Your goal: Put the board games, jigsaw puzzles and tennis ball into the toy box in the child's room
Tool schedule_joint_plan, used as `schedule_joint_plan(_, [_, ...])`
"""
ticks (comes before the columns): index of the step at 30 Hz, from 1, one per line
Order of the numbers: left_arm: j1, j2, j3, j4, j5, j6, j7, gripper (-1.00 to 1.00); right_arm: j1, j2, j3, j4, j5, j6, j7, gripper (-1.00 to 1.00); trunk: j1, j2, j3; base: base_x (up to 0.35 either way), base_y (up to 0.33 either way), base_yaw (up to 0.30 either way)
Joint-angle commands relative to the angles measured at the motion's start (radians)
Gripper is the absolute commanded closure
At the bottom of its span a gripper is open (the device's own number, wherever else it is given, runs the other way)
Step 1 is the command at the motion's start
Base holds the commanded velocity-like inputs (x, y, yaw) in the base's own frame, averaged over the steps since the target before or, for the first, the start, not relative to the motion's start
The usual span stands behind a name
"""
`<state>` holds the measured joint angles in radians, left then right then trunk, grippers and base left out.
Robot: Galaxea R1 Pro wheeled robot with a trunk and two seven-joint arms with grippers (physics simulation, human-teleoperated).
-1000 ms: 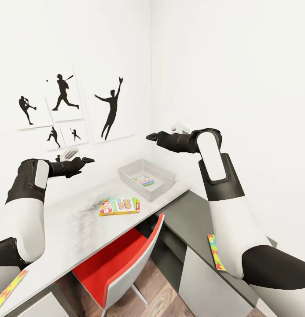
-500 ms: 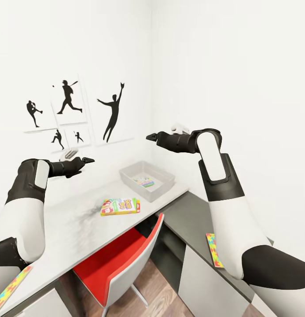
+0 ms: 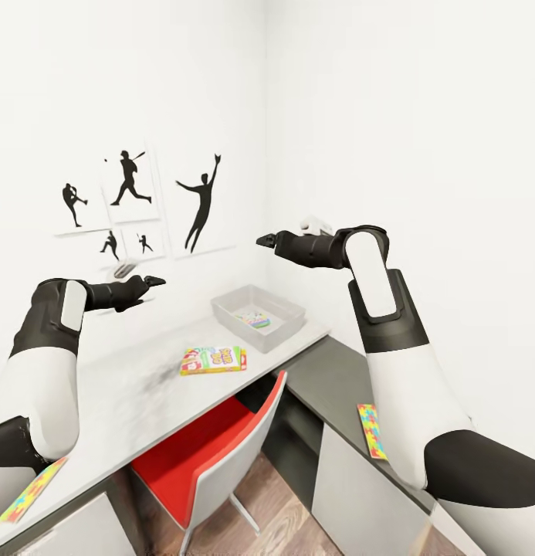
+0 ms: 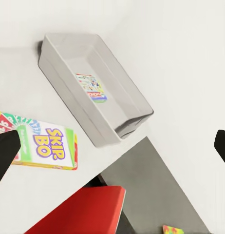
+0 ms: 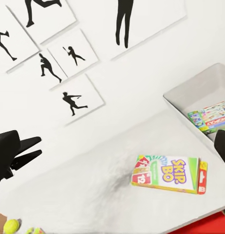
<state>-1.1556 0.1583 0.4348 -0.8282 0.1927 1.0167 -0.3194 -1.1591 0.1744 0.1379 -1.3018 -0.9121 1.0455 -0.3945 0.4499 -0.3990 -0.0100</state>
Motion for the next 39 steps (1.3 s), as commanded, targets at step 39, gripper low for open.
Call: schedule_joint_plan(39, [0.019, -0.002, -0.005, 0.0, -0.001, -0.003, -0.003, -1.0, 0.016, 0.0, 0.0, 0.017, -0.01, 0.002, -0.007, -1.0, 0.0, -0.001, 0.013, -0.051, 0.006, -0.007])
